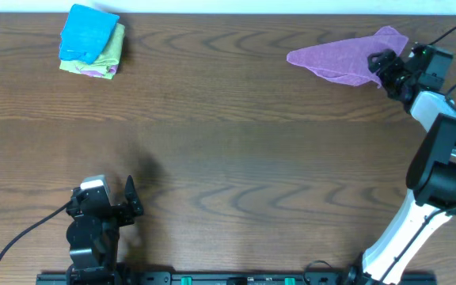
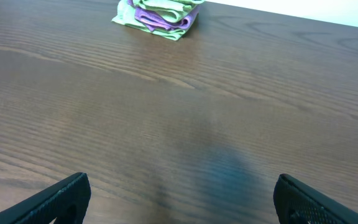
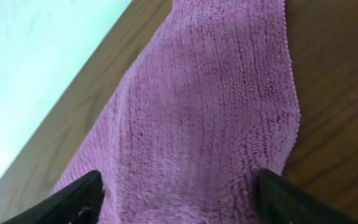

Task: Fold the cloth
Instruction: 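Reach the right gripper to the pink cloth's near corner and grasp, then lift the pink cloth with the right gripper and drag it toward center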

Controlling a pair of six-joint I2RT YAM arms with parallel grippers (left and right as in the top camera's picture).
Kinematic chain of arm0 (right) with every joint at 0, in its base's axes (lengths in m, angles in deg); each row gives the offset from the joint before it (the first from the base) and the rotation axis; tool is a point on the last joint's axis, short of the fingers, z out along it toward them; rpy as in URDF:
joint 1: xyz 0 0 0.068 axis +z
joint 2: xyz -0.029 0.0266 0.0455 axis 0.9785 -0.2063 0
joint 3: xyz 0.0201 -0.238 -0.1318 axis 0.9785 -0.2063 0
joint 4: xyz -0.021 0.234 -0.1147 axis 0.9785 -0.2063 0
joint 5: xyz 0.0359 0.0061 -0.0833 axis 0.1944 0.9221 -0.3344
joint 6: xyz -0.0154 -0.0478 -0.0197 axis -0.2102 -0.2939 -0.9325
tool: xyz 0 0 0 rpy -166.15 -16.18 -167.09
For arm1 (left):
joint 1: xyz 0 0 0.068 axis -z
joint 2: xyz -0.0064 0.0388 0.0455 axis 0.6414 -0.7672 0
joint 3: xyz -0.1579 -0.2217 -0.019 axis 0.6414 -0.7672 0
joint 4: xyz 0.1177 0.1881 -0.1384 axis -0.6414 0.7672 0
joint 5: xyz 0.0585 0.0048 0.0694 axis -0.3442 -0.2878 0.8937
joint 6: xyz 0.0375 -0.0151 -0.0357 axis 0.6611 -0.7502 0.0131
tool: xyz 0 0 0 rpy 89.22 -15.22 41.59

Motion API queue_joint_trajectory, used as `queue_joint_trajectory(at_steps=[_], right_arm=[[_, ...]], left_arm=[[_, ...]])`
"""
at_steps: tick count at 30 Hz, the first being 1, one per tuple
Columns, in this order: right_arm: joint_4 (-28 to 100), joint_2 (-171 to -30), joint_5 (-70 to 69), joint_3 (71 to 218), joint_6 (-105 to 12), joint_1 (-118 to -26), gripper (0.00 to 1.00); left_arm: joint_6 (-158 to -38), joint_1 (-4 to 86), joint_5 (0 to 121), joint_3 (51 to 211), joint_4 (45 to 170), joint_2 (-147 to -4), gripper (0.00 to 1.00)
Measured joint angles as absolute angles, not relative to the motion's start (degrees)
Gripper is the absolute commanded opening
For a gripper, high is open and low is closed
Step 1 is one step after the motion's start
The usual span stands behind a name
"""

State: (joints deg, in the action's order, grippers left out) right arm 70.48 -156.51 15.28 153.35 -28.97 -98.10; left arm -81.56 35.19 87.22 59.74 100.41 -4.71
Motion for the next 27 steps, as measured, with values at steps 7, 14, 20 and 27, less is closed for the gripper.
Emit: queue_joint_trajectory(at_steps=[7,14,20,27], right_arm=[[69.30,-156.77,15.08,153.35,-29.30,-98.10,0.01],[69.35,-156.82,15.58,153.35,-29.32,-98.10,0.01],[68.36,-157.10,24.17,157.35,-29.32,-97.93,0.01],[58.62,-157.08,33.62,171.31,-30.80,-94.39,0.01]], left_arm=[[-81.53,35.19,87.22,59.74,100.41,-4.71,0.95],[-81.53,35.19,87.22,59.74,100.41,-4.71,0.95],[-81.53,35.19,87.22,59.74,100.41,-4.71,0.95],[-81.53,35.19,87.22,59.74,100.41,-4.71,0.95]])
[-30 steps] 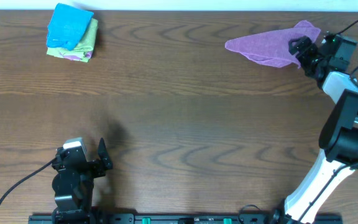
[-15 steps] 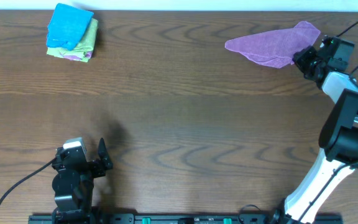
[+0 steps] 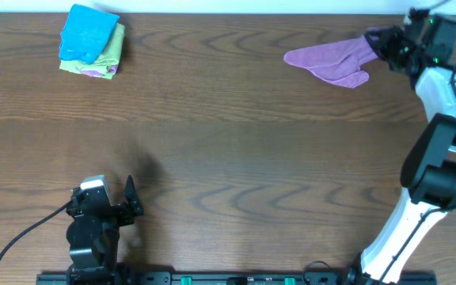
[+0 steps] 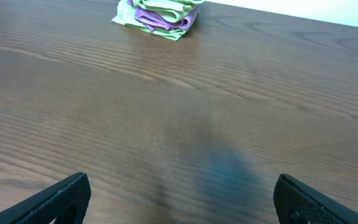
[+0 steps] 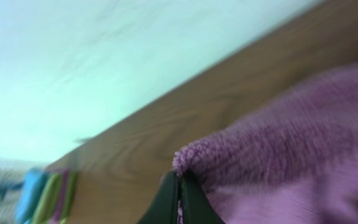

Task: Fold the cloth
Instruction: 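Lift the pink cloth with the right gripper and drag it toward center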

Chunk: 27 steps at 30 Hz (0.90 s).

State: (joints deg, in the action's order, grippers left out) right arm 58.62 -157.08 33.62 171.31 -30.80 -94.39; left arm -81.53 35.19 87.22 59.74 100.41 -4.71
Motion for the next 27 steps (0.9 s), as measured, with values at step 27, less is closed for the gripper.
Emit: queue_joint_trajectory(at_steps=[27], right_arm=[[-7.41,-139.11,25.16,198.22,-66.91,-64.20,0.01]], left_arm=[[-81.53,35.19,87.22,59.74,100.41,-4.71,0.95]])
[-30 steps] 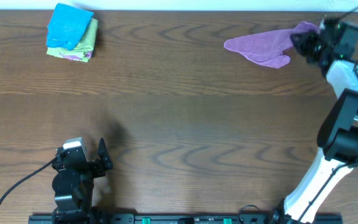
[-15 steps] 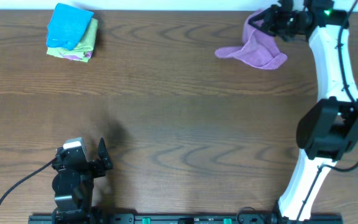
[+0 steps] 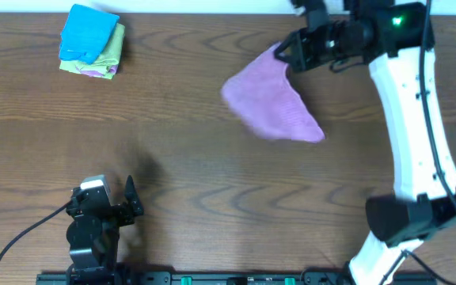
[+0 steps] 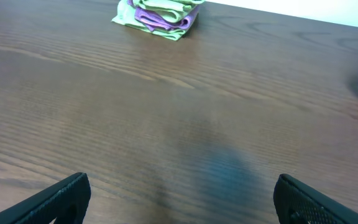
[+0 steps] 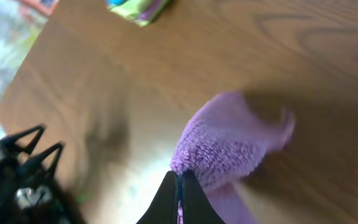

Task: Fold the cloth
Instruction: 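Lift the pink cloth with the right gripper and drag it toward center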

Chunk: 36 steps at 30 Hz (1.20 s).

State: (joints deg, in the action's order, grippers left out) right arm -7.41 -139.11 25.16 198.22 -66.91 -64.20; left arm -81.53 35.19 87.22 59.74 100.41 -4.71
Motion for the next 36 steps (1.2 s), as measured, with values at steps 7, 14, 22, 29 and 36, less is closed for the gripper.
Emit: queue_joint_trajectory(at_steps=[7,14,22,29,36], right_arm=[[-12.44,-135.72,24.52,198.26,-67.52,-49.80,0.01],[-18.91,-134.54,14.16,198.29,-66.85,-45.52,0.01],[-21.03,-134.70,-5.49,196.47,-60.95,-59.64,0.72],[-20.62,-138.39,-10.36,193.13,-60.49,-67.68,0.99],[-18.52,-143.68,-9.99,192.93,-62.28,-67.33,0.91]], left_arm=[[-81.53,35.19,87.22,59.74,100.41,-4.71,0.95],[-81.53,35.19,87.22,59.74,100.41,-4.71,0.95],[-81.53,35.19,87.22,59.74,100.41,-4.71,0.95],[-81.53,35.19,87.22,59.74,100.41,-4.71,0.95],[-81.53,35.19,87.22,59.74,100.41,-4.71,0.95]])
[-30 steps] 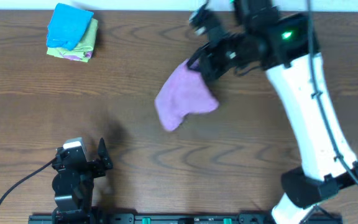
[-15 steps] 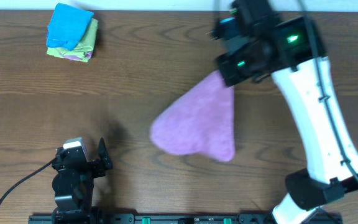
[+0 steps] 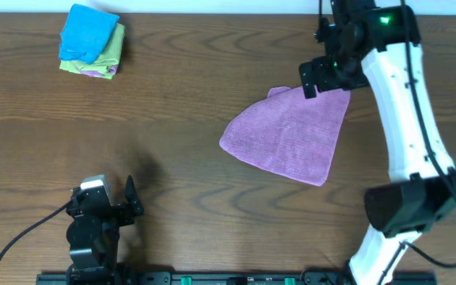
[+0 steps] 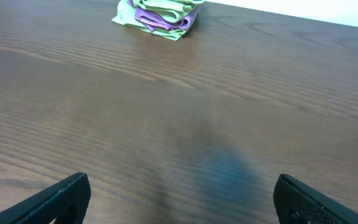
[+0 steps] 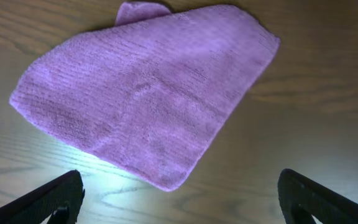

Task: Fold the cloth
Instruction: 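Lift the pink cloth with the right gripper and drag it toward center, then lower the cloth and pull it flat leftward with the right gripper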

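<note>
A purple cloth (image 3: pixel 287 136) lies spread flat on the brown table (image 3: pixel 212 198), right of the middle, with one small corner turned over at its top edge. It fills the upper part of the right wrist view, cloth (image 5: pixel 145 93). My right gripper (image 3: pixel 321 77) hangs above the cloth's top right corner, open and holding nothing, fingertips wide apart (image 5: pixel 182 199). My left gripper (image 3: pixel 129 202) rests near the front left edge, open and empty (image 4: pixel 182 199).
A stack of folded cloths, blue on top of green and purple (image 3: pixel 92 41), sits at the back left corner, also in the left wrist view as a folded stack (image 4: pixel 159 14). The table's far edge runs just behind the right arm.
My right gripper was shut on the purple cloth, holding it hanging above the table. Now the cloth lies spread flat and the gripper is open above its top right corner.
The purple cloth lay crumpled at the back right corner with my right gripper open over it. Then the gripper was shut on its edge, then held it aloft near mid-table. Now it lies flat and released. The left arm stayed still.
</note>
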Controlling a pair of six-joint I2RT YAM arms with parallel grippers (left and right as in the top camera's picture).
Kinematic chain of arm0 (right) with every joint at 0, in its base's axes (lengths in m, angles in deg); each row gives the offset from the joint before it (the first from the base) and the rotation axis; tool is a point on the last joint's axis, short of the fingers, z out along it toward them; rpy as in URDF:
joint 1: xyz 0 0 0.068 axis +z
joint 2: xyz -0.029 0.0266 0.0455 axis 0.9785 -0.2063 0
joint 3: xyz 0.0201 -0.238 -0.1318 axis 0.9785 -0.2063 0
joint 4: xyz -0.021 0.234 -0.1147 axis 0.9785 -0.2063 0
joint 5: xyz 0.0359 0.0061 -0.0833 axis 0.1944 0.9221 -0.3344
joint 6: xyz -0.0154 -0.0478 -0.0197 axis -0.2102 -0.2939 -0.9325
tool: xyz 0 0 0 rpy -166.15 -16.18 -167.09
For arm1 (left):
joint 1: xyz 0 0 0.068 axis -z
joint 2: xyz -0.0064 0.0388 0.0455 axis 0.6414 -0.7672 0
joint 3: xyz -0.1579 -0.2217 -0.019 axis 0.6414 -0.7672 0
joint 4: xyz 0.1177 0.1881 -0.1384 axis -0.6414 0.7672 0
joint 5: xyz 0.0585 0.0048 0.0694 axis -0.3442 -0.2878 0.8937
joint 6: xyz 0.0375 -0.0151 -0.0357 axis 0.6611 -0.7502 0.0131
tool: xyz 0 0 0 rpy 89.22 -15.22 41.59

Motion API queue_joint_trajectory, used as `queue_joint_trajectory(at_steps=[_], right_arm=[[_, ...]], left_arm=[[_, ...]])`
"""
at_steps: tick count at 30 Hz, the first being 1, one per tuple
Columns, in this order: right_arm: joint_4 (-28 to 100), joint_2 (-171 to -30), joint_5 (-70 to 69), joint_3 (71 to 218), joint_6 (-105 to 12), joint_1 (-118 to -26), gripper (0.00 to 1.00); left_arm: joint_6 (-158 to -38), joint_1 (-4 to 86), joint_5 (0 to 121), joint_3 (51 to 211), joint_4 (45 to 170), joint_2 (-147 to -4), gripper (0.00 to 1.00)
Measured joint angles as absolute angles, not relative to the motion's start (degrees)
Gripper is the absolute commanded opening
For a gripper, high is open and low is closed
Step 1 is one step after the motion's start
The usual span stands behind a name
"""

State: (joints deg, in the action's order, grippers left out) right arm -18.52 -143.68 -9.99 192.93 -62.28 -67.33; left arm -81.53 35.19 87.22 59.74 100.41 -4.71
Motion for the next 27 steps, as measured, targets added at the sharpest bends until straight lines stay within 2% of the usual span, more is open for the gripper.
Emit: queue_joint_trajectory(at_steps=[1,2,3,4,5,13,27], right_arm=[[-18.26,-144.66,-9.70,192.93,-62.96,-67.15,0.80],[-17.71,-145.95,-9.33,192.93,-63.59,-66.89,0.65],[-16.99,-147.48,-8.85,192.93,-63.76,-66.54,0.43],[-16.18,-148.93,-8.26,192.93,-64.27,-66.19,0.15],[-15.20,-150.28,-7.61,192.89,-64.29,-65.87,0.01],[-3.22,-157.34,-4.26,192.51,-64.55,-63.29,0.01],[2.57,-168.64,-3.61,192.49,-64.60,-61.82,0.01]], left_arm=[[-81.53,35.19,87.22,59.74,100.41,-4.71,0.95],[-81.53,35.19,87.22,59.74,100.41,-4.71,0.95],[-81.53,35.19,87.22,59.74,100.41,-4.71,0.95],[-81.53,35.19,87.22,59.74,100.41,-4.71,0.95],[-81.53,35.19,87.22,59.74,100.41,-4.71,0.95],[-81.53,35.19,87.22,59.74,100.41,-4.71,0.95],[-81.56,35.19,87.22,59.74,100.41,-4.71,0.95]])
